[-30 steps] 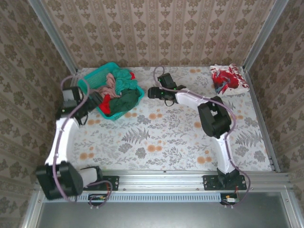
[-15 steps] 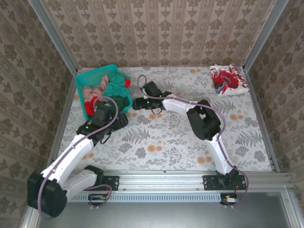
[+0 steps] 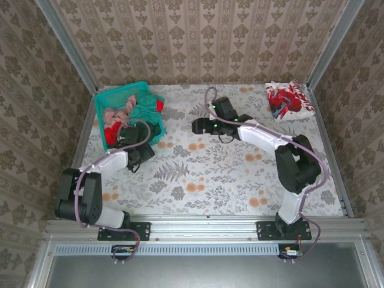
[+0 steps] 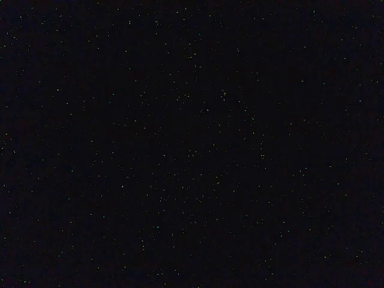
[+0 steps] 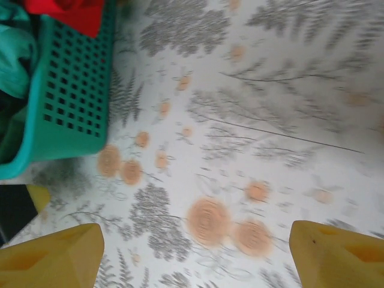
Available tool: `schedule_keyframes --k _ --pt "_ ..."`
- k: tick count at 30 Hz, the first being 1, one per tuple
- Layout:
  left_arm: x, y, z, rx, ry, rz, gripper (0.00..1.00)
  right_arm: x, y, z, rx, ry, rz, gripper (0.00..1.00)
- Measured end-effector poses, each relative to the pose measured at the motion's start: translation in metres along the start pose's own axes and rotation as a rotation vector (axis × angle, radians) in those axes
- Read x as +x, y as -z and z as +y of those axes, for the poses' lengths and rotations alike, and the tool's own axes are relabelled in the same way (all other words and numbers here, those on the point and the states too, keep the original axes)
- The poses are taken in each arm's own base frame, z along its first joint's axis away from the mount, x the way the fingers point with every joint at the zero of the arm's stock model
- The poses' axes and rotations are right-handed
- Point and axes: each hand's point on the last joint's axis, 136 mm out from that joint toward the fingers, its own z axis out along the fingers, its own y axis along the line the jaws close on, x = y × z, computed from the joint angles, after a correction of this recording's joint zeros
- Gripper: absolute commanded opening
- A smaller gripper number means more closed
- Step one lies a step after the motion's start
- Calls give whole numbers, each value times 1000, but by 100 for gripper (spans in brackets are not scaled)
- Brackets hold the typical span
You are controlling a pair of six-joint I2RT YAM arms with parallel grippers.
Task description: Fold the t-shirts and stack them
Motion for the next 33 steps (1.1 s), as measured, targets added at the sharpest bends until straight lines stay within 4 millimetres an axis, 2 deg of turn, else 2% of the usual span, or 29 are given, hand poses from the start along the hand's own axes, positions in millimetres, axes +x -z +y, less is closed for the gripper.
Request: schedule_keyframes --k 3,6,12,14,16,25,31,33 --pt "-19 -6 5 -22 27 -11 76 8 16 -21 39 -8 -10 83" --pt "-43 -12 18 -56 74 -31 73 20 26 -37 66 -22 -2 84" --pt "-87 -20 40 -129 92 -43 79 35 35 -59 110 -44 8 84" --pt "-93 -19 47 -150 85 -39 85 36 37 -63 117 -43 7 85" --pt "-96 -16 52 -159 80 -35 87 35 37 -65 120 -43 5 85" --pt "-125 -14 90 -244 119 -2 76 33 38 -67 121 -46 -1 85" --pt "-150 -21 98 -284 104 18 72 33 38 -67 121 -43 -1 85" --pt "-151 -22 101 -311 85 52 71 33 38 -68 123 -44 -2 85"
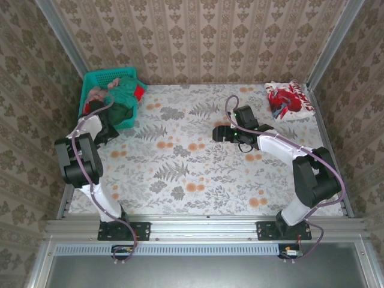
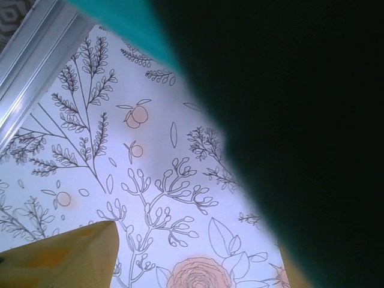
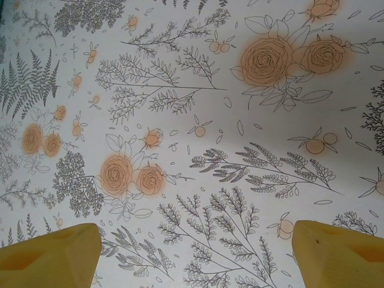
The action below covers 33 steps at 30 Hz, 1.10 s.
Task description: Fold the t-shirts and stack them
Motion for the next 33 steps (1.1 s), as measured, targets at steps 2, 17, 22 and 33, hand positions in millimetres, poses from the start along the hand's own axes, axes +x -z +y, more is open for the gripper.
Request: schedule_keyframes --k 2,17,22,33 --pt "-3 -2 2 -20 -20 17 70 0 0 -1 1 -1 0 86" --pt "-31 -8 48 -133 23 17 66 0 -1 -3 1 -3 5 86" --pt "-34 -6 55 -149 34 8 68 2 -3 -3 1 -4 10 86" --pt "-53 117 28 6 14 -267 77 2 -3 -3 1 -4 10 86"
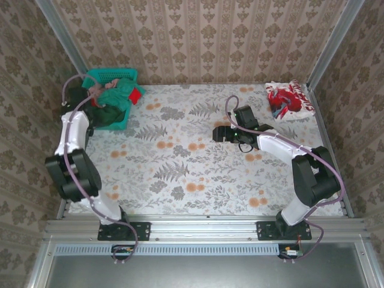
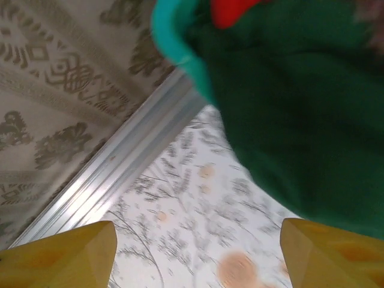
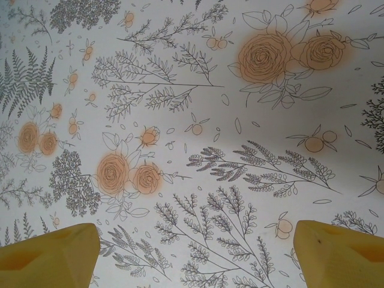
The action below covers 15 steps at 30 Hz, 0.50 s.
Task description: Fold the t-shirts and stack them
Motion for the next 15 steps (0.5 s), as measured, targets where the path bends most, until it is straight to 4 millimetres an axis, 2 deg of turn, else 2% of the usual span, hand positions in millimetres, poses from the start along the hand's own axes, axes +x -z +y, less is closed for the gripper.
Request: schedule_keyframes --k 2,3,6,8,10,11,15 --pt "2 35 -23 84 -39 -59 77 0 0 0 0 0 0 86" --pt "5 46 -34 124 -56 -73 77 0 0 0 0 0 0 86" --pt "18 63 -75 261 -119 -82 77 0 0 0 0 0 0 86" --pt "34 58 -110 328 -183 -47 77 0 0 0 0 0 0 86" --pt "53 47 -141 376 -243 1 73 0 0 0 0 0 0 86" --pt "68 38 -157 373 -296 57 71 0 0 0 -2 0 0 86" --pt "86 -2 -242 433 -396 124 68 1 0 1 -8 0 3 86"
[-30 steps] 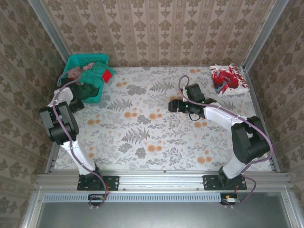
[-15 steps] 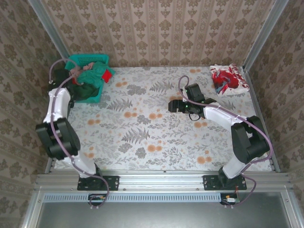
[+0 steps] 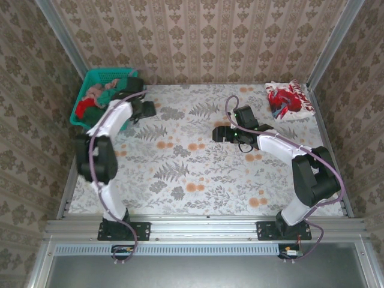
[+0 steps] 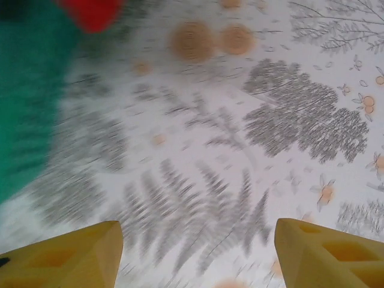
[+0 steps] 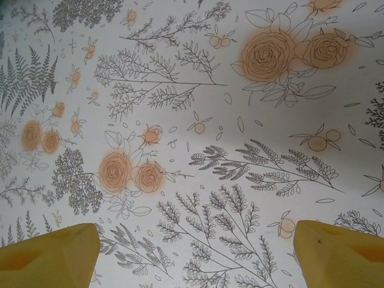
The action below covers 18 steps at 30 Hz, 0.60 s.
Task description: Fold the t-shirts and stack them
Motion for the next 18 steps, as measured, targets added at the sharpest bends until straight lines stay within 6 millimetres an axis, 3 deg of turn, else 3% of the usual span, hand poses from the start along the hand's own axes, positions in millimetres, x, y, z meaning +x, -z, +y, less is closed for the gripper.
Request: schedule_keyframes --k 3,7,14,18 --pt "9 -45 -12 -11 -25 68 68 3 4 -1 1 1 -1 86" --pt "8 -74 5 -64 -8 108 66 6 14 -2 4 2 -17 86" --pt "-8 -73 68 -136 96 99 67 1 25 -4 9 15 -46 86" --pt "-4 -68 69 -124 89 107 71 2 25 -4 11 16 -42 86"
